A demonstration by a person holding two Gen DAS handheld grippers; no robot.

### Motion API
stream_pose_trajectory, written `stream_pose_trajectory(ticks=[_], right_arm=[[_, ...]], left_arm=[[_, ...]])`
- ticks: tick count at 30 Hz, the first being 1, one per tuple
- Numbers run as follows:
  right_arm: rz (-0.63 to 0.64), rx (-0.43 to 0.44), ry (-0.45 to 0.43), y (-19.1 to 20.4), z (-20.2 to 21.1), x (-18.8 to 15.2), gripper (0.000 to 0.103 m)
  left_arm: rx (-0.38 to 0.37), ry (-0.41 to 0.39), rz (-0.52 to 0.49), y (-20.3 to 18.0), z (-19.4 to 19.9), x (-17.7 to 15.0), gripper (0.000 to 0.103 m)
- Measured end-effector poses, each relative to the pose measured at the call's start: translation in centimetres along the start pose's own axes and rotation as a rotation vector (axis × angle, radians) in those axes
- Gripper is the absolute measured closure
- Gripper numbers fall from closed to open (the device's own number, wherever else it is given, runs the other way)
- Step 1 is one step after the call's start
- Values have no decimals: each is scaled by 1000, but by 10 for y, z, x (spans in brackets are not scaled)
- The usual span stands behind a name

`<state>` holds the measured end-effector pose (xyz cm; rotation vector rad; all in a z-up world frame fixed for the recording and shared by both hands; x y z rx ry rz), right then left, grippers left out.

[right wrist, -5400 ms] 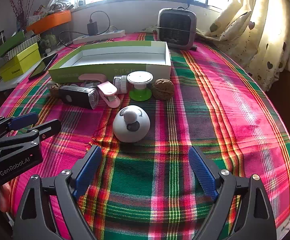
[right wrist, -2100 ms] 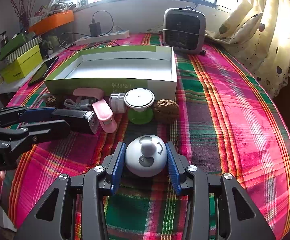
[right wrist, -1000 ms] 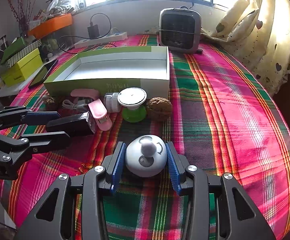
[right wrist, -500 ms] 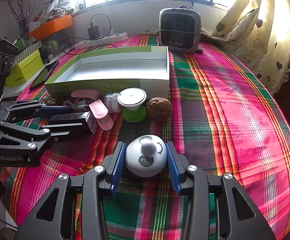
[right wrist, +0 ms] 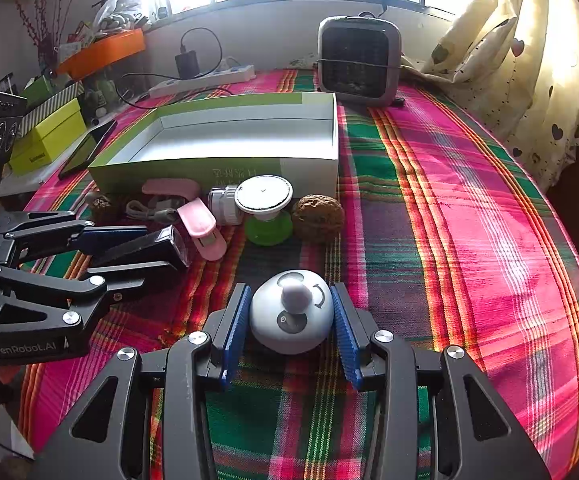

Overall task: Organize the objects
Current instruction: 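Grasp the black rectangular device with the left gripper while the right gripper holds the white ball, then carry both held objects into the green box and open both grippers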

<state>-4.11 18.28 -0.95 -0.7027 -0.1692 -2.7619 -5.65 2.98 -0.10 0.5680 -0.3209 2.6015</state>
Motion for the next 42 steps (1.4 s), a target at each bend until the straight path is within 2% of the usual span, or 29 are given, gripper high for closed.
stream_pose_trajectory(ticks=[3,10,25,42], right_arm=[[3,-5,0,0,0,0,61],[3,-9,-2,0,0,-1,61],[19,-28,-9,3,1,-4,61],[29,36,-29,8,16,12,61]], left_arm=[[6,3,0,-1,2,-3,75],[0,-9,45,2,3,-6,81],[31,-15,83,-1,4,-8,82],[33,-50,119,5,29,-3,82]])
Point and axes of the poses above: each gripper's, at about its wrist camera, not at the fingertips, and z roughly against the way its jaws point, y to its left, x to its top, the point moved 1 cm from there along -z, roughly the way its jaws point, and after that the axes turned 13 degrees about y, right-handed, at the moved point
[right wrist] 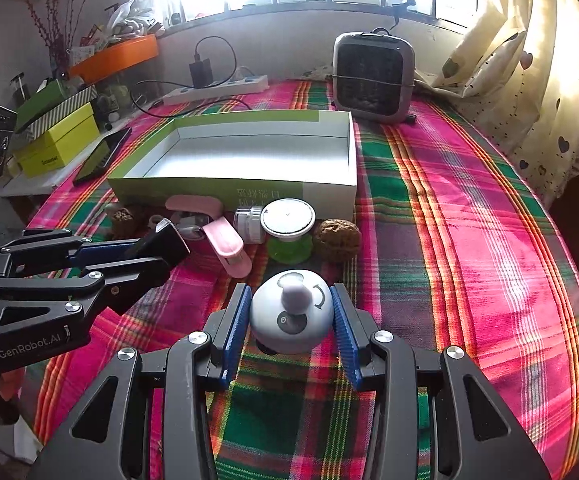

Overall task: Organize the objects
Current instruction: 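Carry both held objects into the green box and open both grippers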

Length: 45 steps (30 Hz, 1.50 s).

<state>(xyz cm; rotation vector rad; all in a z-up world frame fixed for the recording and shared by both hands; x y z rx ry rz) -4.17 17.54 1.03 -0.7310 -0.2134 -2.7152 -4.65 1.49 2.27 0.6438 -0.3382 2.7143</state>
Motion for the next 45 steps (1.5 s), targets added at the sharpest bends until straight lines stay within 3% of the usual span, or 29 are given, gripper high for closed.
stream_pose_trajectory(ticks=[15,31,45], right_arm=[[22,35,-54,-2,7,64,61],[21,-1,26,-14,-57,136,61],[70,-54,103,-12,-96,163,61]], left_arm=[[7,-57,59,38,18,51,82],[45,-14,137,91,-25,102,82],[97,34,150,112,-53,119,82]])
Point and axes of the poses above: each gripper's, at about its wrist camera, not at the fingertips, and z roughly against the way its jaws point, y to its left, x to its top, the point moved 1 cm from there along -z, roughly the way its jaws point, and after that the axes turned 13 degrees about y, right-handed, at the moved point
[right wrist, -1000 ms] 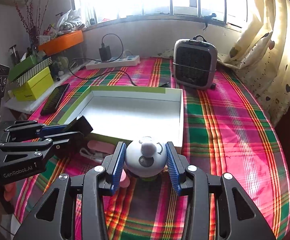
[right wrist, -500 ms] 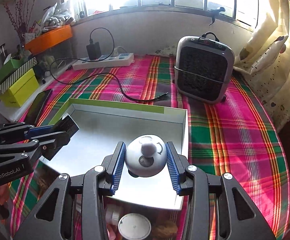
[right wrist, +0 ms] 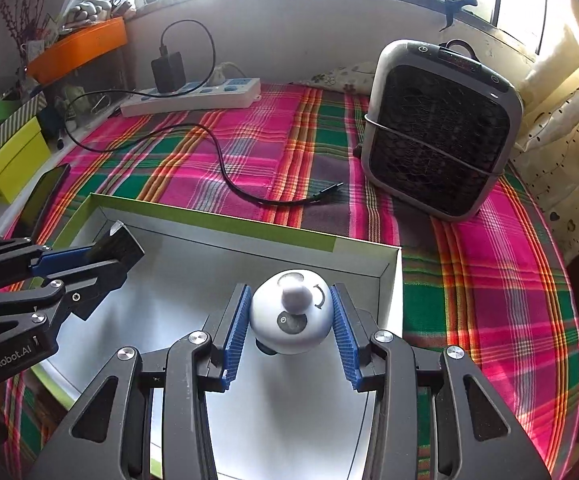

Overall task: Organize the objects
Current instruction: 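Carry both held objects into the green box and open both grippers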

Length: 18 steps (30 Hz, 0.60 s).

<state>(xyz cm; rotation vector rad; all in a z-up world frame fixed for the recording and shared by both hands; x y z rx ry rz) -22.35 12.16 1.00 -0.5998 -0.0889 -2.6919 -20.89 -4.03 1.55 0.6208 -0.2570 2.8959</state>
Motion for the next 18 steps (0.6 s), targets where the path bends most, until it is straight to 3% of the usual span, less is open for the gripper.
stream_pose_trajectory(ticks=[18], right_arm=[[40,-69,45,3,-14,9,61]], left_arm=[[16,27,2,0,-16,4,82]])
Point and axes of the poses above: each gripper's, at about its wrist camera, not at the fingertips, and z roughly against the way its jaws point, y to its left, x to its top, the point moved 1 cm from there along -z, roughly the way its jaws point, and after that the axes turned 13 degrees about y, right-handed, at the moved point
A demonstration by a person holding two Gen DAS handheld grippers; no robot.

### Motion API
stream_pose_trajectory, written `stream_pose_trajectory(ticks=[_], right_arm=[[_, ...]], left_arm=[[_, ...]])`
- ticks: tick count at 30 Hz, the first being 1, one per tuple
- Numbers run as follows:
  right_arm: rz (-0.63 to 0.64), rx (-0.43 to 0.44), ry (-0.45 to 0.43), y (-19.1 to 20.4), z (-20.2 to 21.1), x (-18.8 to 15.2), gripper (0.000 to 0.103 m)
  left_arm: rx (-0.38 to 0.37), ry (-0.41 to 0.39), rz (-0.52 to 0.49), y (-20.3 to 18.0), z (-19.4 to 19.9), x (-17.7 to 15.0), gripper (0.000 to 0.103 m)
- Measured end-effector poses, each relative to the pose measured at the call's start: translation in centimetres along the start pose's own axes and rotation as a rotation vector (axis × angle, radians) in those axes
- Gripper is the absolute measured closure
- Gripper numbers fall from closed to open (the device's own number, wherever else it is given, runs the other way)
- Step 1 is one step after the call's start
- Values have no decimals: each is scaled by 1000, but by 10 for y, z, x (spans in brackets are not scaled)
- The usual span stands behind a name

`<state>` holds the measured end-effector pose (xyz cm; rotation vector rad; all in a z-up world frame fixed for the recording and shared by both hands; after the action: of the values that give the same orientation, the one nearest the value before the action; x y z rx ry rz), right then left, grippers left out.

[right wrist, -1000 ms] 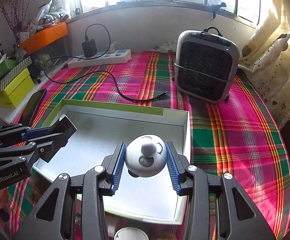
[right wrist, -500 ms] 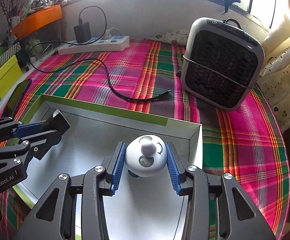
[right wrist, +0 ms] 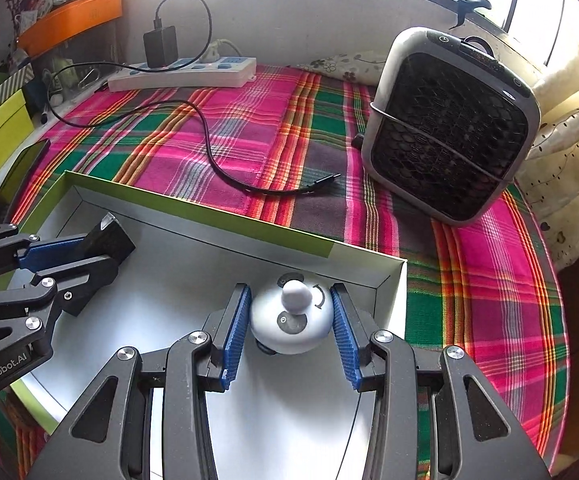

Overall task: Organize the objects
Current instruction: 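Carry both held objects into the green box and open both grippers, then withdraw both open grippers from the box toward the remaining objects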

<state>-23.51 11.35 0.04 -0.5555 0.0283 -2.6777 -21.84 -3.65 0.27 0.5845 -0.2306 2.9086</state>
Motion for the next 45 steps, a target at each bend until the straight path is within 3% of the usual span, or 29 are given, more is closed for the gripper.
stream_pose_trajectory(ticks=[12,20,31,35,45], right_arm=[[-1,-14,3,2,-1,1,61],[-27,-2,-26,-2,5,-2,50],[-60,18,-72,-3,25,-15,49],[-72,25,-92,-3,36,-23,49],[-102,38,-121,1,54,-42,49]], left_arm=[[-8,7,1,1,0,1,81],[-5,-27,13,0,9,1,66],[-3,-72,28,0,32,-14,65],[30,-98,21,-3,43,-23,65],[11,-112,26,-8,59,-45,65]])
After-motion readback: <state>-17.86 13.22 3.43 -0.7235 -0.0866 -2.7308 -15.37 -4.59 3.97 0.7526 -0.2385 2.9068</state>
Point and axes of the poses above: each gripper's, at about its wrist camera, not at the fingertips, and z roughly against the way its jaws point, y to its left, x to its top, the point moved 1 cm from there along -z, roughly the way its jaws point, and after that the axes turned 13 degrees about y, right-handed, at the moved point
